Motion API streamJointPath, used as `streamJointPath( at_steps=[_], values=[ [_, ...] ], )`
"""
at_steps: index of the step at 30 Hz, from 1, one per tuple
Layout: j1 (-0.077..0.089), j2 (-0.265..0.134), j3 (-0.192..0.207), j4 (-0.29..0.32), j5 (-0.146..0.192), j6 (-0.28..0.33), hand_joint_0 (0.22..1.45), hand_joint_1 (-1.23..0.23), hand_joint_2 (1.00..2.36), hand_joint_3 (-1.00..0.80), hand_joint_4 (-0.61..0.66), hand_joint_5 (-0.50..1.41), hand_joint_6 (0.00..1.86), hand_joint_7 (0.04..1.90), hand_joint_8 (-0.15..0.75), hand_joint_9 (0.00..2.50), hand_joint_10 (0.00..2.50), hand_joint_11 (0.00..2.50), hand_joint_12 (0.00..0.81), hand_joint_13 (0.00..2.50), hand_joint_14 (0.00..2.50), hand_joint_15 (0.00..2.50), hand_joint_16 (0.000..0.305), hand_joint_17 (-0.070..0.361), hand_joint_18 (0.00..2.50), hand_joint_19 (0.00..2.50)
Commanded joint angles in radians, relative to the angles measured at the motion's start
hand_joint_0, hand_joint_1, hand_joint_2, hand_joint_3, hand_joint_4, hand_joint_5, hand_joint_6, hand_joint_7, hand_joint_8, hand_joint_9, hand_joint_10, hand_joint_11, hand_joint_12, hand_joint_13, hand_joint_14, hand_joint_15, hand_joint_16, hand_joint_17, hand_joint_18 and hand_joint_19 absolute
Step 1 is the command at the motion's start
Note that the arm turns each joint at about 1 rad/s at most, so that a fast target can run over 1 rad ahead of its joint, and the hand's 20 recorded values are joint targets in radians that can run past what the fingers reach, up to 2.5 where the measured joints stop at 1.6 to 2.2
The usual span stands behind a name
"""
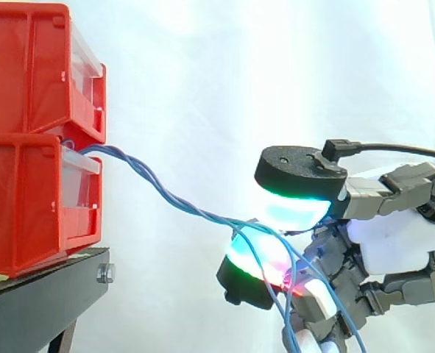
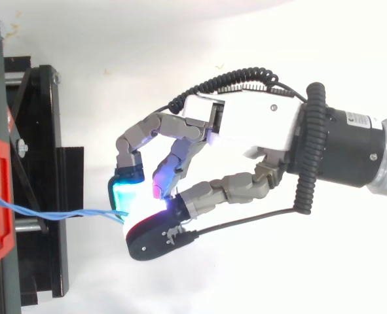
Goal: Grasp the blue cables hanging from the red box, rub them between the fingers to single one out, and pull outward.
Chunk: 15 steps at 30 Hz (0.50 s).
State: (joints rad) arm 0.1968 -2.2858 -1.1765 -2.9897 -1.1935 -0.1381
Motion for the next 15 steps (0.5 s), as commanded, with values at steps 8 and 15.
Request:
streamJointPath(
  at_steps=[8,15],
  values=[
    [0.000,0.000,0.002,-0.002,0.000,0.000,0.56,-0.77,1.00,-0.43,0.07,-0.11,0.88,1.13,0.235,1.15,0.02,0.78,0.334,0.99,0.03,0.68,0.044,0.099,0.85,0.66],
    [0.000,0.000,0.000,0.000,0.000,0.000,0.57,-0.64,1.00,-0.13,0.06,-0.11,0.89,1.07,0.299,1.20,0.02,0.72,0.403,1.04,0.02,0.63,0.061,0.137,0.98,0.60]
  ],
)
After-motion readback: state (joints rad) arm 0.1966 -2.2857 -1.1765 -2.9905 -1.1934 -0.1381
